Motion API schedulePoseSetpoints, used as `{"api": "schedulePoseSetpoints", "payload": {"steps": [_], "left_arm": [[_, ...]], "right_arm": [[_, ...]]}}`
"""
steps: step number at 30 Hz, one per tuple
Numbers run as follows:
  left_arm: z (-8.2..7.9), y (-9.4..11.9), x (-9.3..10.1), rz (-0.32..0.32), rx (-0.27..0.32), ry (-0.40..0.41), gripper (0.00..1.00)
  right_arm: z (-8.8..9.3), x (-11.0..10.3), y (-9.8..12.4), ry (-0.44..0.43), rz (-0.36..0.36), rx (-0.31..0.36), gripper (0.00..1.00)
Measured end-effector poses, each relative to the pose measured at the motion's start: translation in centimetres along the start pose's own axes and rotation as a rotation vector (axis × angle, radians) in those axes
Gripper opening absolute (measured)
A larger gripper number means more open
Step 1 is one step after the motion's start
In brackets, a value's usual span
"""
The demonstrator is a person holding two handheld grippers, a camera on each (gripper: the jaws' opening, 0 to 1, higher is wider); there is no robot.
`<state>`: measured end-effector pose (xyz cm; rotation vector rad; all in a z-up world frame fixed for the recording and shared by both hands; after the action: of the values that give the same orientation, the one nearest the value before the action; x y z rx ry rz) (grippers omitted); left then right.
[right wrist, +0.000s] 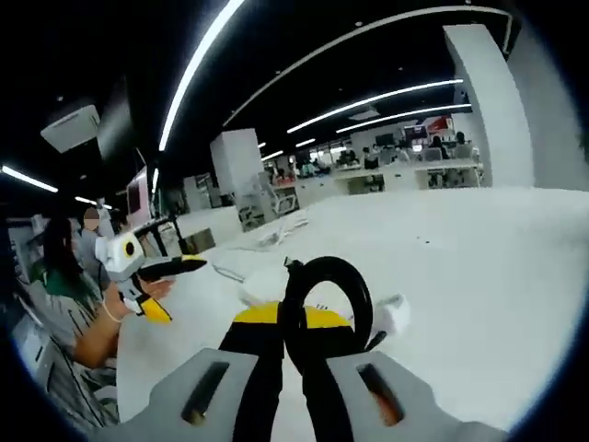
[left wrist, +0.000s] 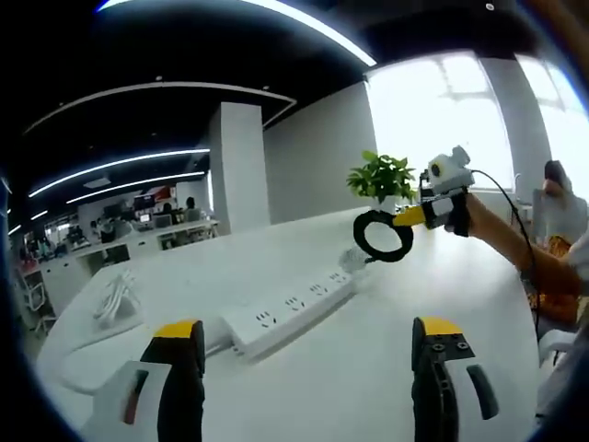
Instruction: Straighten the power strip on the desk, plug the charger into it
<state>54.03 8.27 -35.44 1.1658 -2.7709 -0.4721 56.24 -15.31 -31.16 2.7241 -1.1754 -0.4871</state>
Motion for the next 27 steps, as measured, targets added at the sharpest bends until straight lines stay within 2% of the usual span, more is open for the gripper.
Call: {"api": "schedulePoseSetpoints", "payload": {"steps": [7, 11, 18, 27], "left_arm": [[-0.1, 0.1, 0.3, 0.004, 0.008, -0.002, 0.95], [-0.1, 0.2, 0.3, 0.002, 0.006, -0.003, 0.95], [-0.3, 0.2, 0.5, 0.005, 0.011, -0.009, 0.95], [-0.8, -0.2, 0.7, 0.007, 0.012, -0.024, 0.95]], "right_arm": [[-1.6, -1.1, 0.7, -0.037, -0.031, 0.113, 0.04], [-2.4, -1.8, 0.8, -0.036, -0.037, 0.144, 0.04], [-4.1, -2.8, 1.3, -0.051, -0.051, 0.234, 0.04], [-5.4, -4.7, 1.4, -0.061, -0.069, 0.305, 0.04]]}}
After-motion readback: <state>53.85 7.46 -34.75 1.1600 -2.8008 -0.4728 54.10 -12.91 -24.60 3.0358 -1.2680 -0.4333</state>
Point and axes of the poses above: the point that each gripper's makers call its tool centre point, and the gripper's own axes: y roughly backward along the fingers, x roughly to its right, z roughly out of its underside, the point moved 2 cm from there along y, roughly backward along the fingers, and after that the axes turned 6 degrees about -x, right-handed, at the moved point
